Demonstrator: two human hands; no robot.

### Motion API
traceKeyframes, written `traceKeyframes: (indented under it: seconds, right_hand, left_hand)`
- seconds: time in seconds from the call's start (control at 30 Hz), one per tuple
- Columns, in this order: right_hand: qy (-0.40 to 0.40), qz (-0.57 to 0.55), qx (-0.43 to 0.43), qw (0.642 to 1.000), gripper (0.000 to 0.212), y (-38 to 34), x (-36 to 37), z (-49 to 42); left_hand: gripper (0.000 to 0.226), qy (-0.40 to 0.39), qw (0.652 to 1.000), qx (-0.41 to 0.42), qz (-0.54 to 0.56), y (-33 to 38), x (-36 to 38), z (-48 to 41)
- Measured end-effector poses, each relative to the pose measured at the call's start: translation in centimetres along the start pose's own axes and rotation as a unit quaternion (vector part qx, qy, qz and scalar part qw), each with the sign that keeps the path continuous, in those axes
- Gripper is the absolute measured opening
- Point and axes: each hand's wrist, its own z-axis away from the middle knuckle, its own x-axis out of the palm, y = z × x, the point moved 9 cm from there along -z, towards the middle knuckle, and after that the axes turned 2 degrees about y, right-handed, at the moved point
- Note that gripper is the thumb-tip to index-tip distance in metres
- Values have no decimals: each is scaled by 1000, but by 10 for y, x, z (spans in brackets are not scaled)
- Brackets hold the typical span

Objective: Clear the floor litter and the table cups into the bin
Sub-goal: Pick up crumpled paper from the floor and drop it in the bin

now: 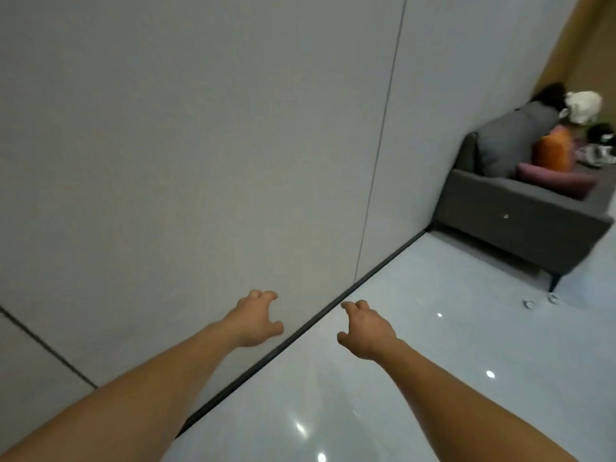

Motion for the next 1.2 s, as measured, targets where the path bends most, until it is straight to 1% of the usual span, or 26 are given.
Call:
traceKeyframes:
  seconds: [0.13, 0.23, 0.33, 0.43, 0.57, 0.73, 0.87, 1.0, 1.2]
  right_hand:
    - [37, -17, 59, 997, 72, 88, -44, 17]
    - [52, -27, 105, 993, 75, 147, -64, 30]
    - [58, -34, 143, 987, 75, 197, -77, 37]
    - [62, -40, 175, 982, 76, 242, -85, 32]
    - [58, -31, 214, 975, 75, 295, -98, 10]
    - [51, -26, 265, 963, 75, 362, -126, -22]
    - [78, -33, 304, 949, 74, 414, -153, -44]
    - [57, -54, 331, 940, 75, 461, -156, -55]
    - [49, -67, 357, 930, 75, 556, -171, -81]
  left_hand:
    - [73, -22, 996, 82, -38, 114, 21, -35]
    - [72, -36, 989, 136, -54, 188, 38, -59]
    - [72, -51, 979, 184, -72, 249, 57, -83]
    - [72, -72, 970, 219, -80, 295, 80, -110]
    - [72, -102, 960, 248, -83, 347, 107, -161]
    - [72, -129, 949, 281, -54, 427, 126, -228]
    - [71, -145, 935, 319, -54, 489, 135, -267]
    - [71, -164, 924, 338, -67, 540, 145, -296]
    - [71, -180, 911, 361, -81, 629, 174, -347]
